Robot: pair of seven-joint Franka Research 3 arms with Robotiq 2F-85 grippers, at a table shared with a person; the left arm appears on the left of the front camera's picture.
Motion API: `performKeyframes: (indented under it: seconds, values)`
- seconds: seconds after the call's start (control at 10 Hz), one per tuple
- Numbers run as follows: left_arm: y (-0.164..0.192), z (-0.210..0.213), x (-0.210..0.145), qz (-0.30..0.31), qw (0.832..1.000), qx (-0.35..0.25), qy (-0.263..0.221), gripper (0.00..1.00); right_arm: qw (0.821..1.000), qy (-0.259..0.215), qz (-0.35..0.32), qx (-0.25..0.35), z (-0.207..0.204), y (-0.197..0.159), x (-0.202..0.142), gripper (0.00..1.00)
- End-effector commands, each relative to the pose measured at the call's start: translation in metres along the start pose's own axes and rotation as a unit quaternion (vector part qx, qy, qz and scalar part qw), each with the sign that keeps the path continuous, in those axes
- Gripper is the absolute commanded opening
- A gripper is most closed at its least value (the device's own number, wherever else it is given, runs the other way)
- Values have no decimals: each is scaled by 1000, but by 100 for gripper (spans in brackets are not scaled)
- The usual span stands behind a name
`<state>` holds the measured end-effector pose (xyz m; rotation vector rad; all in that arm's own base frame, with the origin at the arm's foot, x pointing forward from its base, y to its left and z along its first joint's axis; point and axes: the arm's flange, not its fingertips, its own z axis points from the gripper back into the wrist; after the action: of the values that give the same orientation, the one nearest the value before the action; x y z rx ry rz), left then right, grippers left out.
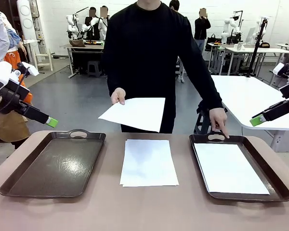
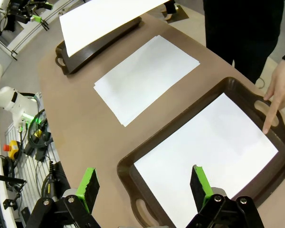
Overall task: Sort the A4 documents.
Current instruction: Receive the A4 Paper.
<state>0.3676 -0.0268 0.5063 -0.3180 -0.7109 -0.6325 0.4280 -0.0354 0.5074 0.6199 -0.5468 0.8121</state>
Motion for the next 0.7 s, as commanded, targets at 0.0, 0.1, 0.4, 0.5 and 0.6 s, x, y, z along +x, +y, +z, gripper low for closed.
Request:
performKeyframes:
  seconds: [0.0,0.1,0.4,0.5,0.6]
  values:
    - [1,0,-1,1,1000,-1,-1,100,999,-10,-42,18,-7,-12,4,100]
    - [1,0,-1,1,1000,-1,-1,100,996,-21,-80,29,-18,-17,5,100]
    - [1,0,-1,1,1000,-1,-1,100,979,-45,-180,86,-57,-22,5,100]
    - [1,0,-1,1,1000,-1,-1,100,957,-64,-246,140,-70,-25,7,100]
    - [1,0,-1,1,1000,-1,-1,100,937,-78,-297,169,-83,-28,8,100]
